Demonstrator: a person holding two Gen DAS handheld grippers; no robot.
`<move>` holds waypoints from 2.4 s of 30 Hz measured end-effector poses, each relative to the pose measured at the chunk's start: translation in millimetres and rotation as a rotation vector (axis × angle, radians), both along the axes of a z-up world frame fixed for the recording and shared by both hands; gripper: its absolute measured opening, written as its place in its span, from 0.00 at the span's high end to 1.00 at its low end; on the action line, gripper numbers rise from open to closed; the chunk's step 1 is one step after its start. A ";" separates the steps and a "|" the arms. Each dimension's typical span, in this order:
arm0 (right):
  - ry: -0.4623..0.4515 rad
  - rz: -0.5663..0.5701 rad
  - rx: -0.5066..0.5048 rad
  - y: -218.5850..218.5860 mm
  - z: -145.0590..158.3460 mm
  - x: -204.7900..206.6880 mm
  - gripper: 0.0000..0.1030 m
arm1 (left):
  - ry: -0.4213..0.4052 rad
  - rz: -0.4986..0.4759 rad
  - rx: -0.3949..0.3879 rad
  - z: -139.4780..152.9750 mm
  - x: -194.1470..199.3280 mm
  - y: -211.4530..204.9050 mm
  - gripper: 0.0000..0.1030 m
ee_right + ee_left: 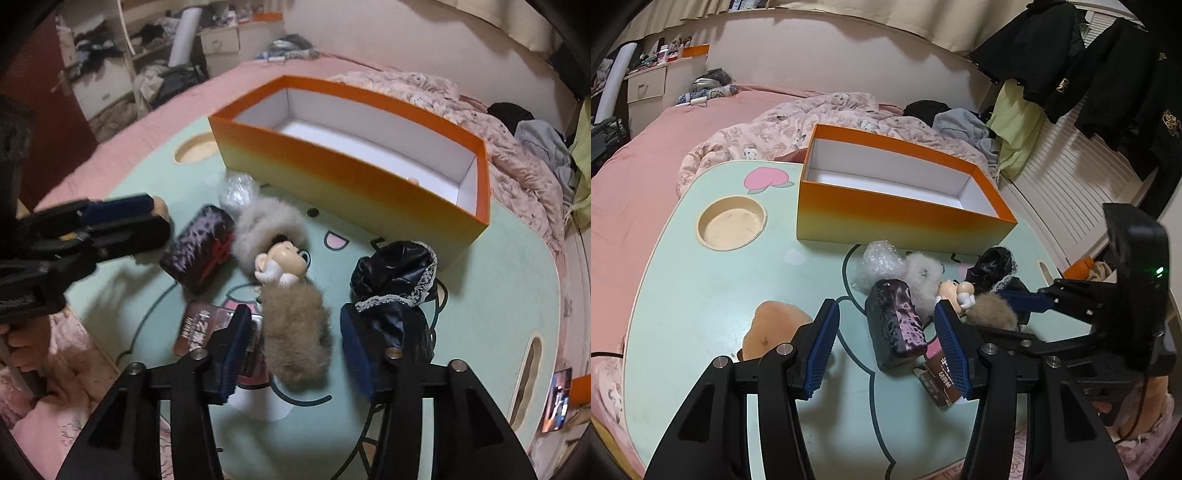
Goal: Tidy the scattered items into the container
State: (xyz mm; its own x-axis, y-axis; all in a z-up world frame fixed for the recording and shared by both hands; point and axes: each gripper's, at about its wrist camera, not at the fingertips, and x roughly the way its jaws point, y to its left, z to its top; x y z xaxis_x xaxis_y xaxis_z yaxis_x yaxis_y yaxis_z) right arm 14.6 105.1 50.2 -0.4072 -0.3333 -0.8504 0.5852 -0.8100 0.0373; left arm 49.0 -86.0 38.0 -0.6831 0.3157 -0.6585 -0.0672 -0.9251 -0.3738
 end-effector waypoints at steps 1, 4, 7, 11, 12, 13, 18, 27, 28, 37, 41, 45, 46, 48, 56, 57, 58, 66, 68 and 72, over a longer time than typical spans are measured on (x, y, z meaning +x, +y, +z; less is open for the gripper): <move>-0.007 0.001 -0.013 1.8 1.9 0.4 0.48 | 0.000 0.001 0.002 -0.2 -0.2 -0.2 0.47; -0.013 0.005 -0.024 3.7 4.8 -0.9 0.47 | -0.001 0.002 0.005 -1.0 -0.4 -1.1 0.47; -0.018 0.010 -0.068 7.3 17.6 -7.9 0.48 | -0.001 0.002 0.002 -1.4 0.4 -0.8 0.47; 0.005 -0.053 -0.159 17.6 58.1 -38.0 0.50 | 0.000 0.000 0.022 -0.9 0.2 -1.4 0.47; 0.007 -0.083 -0.168 19.8 67.8 -50.8 0.52 | 0.003 -0.001 0.021 -0.3 0.5 -0.9 0.47; 0.008 -0.107 -0.162 20.4 74.3 -63.8 0.56 | 0.005 -0.002 0.018 0.1 0.8 -0.6 0.47; -0.083 -0.198 0.017 10.0 59.7 -142.8 0.63 | 0.010 -0.006 0.022 0.9 2.2 -0.8 0.47; -0.232 -0.230 0.162 2.4 9.7 -184.4 0.70 | 0.019 -0.012 0.029 2.1 3.4 -0.9 0.47; -0.231 -0.218 0.193 -0.6 7.1 -183.8 0.70 | 0.018 -0.011 0.029 1.7 3.1 -0.7 0.47; -0.243 -0.106 0.344 -25.4 -13.5 -180.8 0.92 | 0.014 -0.021 0.019 1.2 4.6 5.8 0.47; -0.220 -0.108 0.298 -23.5 -3.0 -175.6 0.92 | 0.017 -0.014 0.022 2.3 5.2 3.5 0.47; -0.150 -0.136 0.142 -2.9 30.1 -165.6 0.92 | 0.015 -0.005 0.019 3.9 4.0 -0.1 0.47; -0.135 -0.136 0.098 2.9 39.0 -159.7 0.92 | 0.014 -0.005 0.018 5.6 3.0 -1.4 0.47; -0.099 -0.126 0.008 15.2 61.5 -138.7 0.92 | 0.002 -0.007 0.021 12.9 -2.3 -4.4 0.47; 0.003 -0.057 -0.164 54.3 73.5 -26.6 0.92 | -0.181 -0.134 0.057 61.9 -80.4 0.9 0.47; -0.005 -0.057 -0.172 57.2 64.9 -15.7 0.92 | -0.235 -0.136 0.025 60.6 -98.7 6.4 0.47; -0.007 -0.063 -0.169 58.3 55.7 -7.1 0.92 | -0.282 -0.124 -0.017 57.7 -113.2 11.8 0.47; -0.030 -0.143 -0.173 63.2 -3.3 13.7 0.91 | -0.396 -0.027 -0.204 27.8 -171.9 50.4 0.47; -0.022 -0.141 -0.188 64.8 -4.7 12.0 0.91 | -0.419 -0.013 -0.212 19.4 -177.7 53.5 0.47; -0.010 -0.125 -0.202 62.4 -1.5 13.5 0.91 | -0.452 -0.004 -0.221 7.7 -180.4 55.9 0.47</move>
